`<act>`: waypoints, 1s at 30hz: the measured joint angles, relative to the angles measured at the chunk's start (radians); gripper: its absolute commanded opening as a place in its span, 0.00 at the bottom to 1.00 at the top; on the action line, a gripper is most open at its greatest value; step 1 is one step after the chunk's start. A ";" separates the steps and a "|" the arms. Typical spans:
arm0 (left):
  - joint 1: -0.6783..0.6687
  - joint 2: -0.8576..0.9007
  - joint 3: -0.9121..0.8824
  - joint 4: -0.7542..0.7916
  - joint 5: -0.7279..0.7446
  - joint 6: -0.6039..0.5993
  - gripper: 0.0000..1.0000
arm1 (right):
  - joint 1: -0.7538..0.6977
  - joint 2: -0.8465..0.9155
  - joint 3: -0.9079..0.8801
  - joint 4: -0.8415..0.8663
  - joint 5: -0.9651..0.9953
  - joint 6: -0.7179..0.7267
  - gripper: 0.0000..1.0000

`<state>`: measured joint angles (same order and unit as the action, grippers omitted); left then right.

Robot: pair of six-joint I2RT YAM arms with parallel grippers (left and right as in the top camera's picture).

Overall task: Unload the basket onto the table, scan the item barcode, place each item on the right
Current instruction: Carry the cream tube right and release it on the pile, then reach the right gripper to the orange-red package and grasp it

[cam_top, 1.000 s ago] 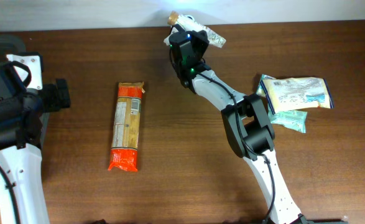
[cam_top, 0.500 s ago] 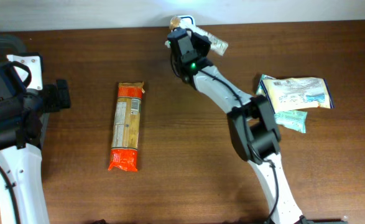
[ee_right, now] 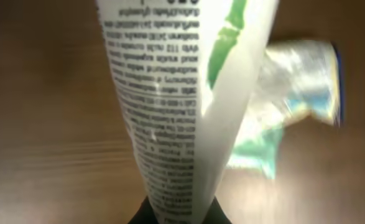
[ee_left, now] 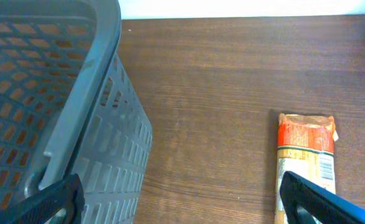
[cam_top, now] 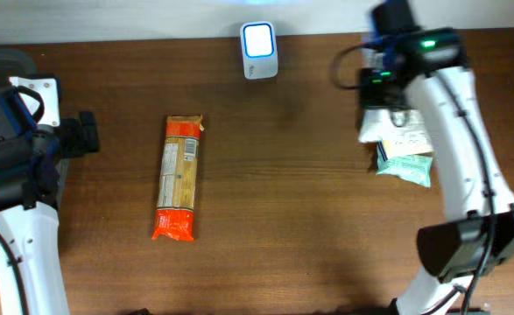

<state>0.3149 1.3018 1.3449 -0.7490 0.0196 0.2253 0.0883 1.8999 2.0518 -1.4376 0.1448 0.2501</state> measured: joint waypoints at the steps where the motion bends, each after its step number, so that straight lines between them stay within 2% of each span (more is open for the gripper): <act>1: 0.000 0.000 0.000 0.000 0.000 0.000 0.99 | -0.071 0.002 -0.028 -0.010 -0.013 0.044 0.04; 4: 0.000 0.000 0.000 0.001 0.000 0.000 0.99 | -0.220 0.029 -0.154 0.060 -0.075 0.100 0.04; 9: 0.000 0.000 0.000 0.000 0.000 0.000 0.99 | -0.353 0.058 -0.352 0.243 -0.222 0.123 0.04; 10: 0.000 0.000 0.000 -0.001 0.000 0.000 0.99 | -0.362 0.058 -0.375 0.277 -0.240 0.125 0.15; 11: 0.000 0.000 0.000 0.000 0.000 0.000 0.99 | -0.373 0.058 -0.412 0.329 -0.260 0.127 0.42; 13: 0.000 0.000 0.000 -0.002 0.000 0.000 0.99 | -0.378 0.058 -0.449 0.401 -0.275 0.130 0.59; 14: 0.000 0.000 0.000 0.000 0.000 0.000 0.99 | -0.379 0.058 -0.451 0.426 -0.273 0.126 0.62; 17: 0.000 0.000 0.000 -0.001 0.000 0.000 0.99 | -0.381 0.058 -0.448 0.440 -0.274 0.080 0.65; 18: 0.000 0.000 0.000 0.000 0.000 0.000 0.99 | -0.381 0.059 -0.426 0.399 -0.274 0.068 0.65; 23: 0.000 0.000 0.000 -0.002 0.000 0.000 0.99 | -0.332 0.055 -0.158 0.216 -0.393 -0.054 0.65; 26: 0.000 0.000 0.000 -0.002 0.000 0.000 0.99 | -0.181 0.054 -0.124 0.231 -0.524 -0.105 0.64; 30: 0.000 0.000 0.000 -0.003 0.000 0.000 0.99 | 0.081 0.058 -0.126 0.340 -0.591 -0.076 0.55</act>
<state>0.3149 1.3018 1.3449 -0.7517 0.0196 0.2253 0.1696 1.9575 1.9259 -1.0977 -0.4458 0.1738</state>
